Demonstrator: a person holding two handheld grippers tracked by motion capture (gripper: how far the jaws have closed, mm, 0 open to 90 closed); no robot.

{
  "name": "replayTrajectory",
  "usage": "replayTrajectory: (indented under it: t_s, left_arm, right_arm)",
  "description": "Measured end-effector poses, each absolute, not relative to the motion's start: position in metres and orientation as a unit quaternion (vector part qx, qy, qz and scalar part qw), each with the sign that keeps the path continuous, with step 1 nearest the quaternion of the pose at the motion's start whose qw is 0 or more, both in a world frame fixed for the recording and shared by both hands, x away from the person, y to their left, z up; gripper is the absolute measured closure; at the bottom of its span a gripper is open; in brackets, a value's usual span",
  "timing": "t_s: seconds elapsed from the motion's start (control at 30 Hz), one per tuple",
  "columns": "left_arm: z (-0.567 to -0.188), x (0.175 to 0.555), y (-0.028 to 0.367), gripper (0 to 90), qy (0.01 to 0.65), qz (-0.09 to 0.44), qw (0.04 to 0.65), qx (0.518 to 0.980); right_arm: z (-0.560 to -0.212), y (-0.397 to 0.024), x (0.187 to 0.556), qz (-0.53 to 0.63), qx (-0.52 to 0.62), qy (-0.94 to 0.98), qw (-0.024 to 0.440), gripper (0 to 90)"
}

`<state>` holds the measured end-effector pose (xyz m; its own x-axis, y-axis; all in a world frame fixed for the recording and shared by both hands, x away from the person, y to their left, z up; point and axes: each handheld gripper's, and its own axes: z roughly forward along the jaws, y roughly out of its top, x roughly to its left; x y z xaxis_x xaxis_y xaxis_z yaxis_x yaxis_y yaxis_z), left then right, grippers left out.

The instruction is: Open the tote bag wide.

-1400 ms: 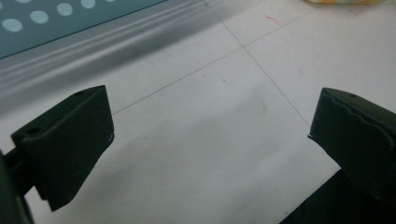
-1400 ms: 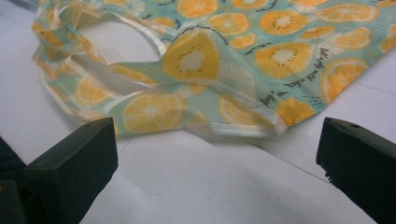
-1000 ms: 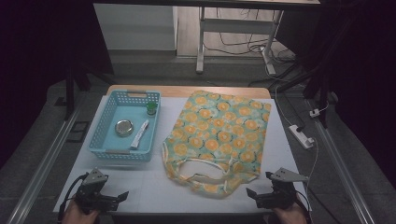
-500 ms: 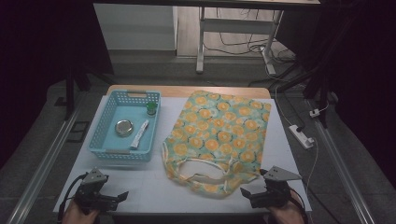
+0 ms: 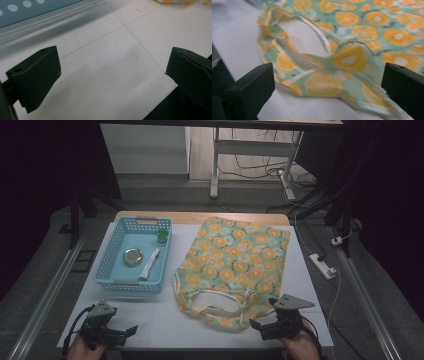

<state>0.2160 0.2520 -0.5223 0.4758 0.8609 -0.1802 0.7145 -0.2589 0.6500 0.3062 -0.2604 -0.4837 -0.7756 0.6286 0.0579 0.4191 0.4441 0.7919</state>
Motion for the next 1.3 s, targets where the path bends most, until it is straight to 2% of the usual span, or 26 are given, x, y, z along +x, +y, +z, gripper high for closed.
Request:
replayTrajectory:
  t_s: [0.8, 1.3]
  left_arm:
    - [-0.522, 0.218, 0.252, 0.0, 0.504, 0.101, 0.351, 0.783]
    - [-0.523, 0.219, 0.252, 0.0, 0.5, 0.097, 0.351, 0.786]
  right_arm:
    - [-0.486, -0.223, 0.326, 0.389, 0.292, 0.869, 0.094, 0.0]
    - [-0.495, -0.182, 0.336, 0.368, 0.254, 0.892, 0.068, 0.0]
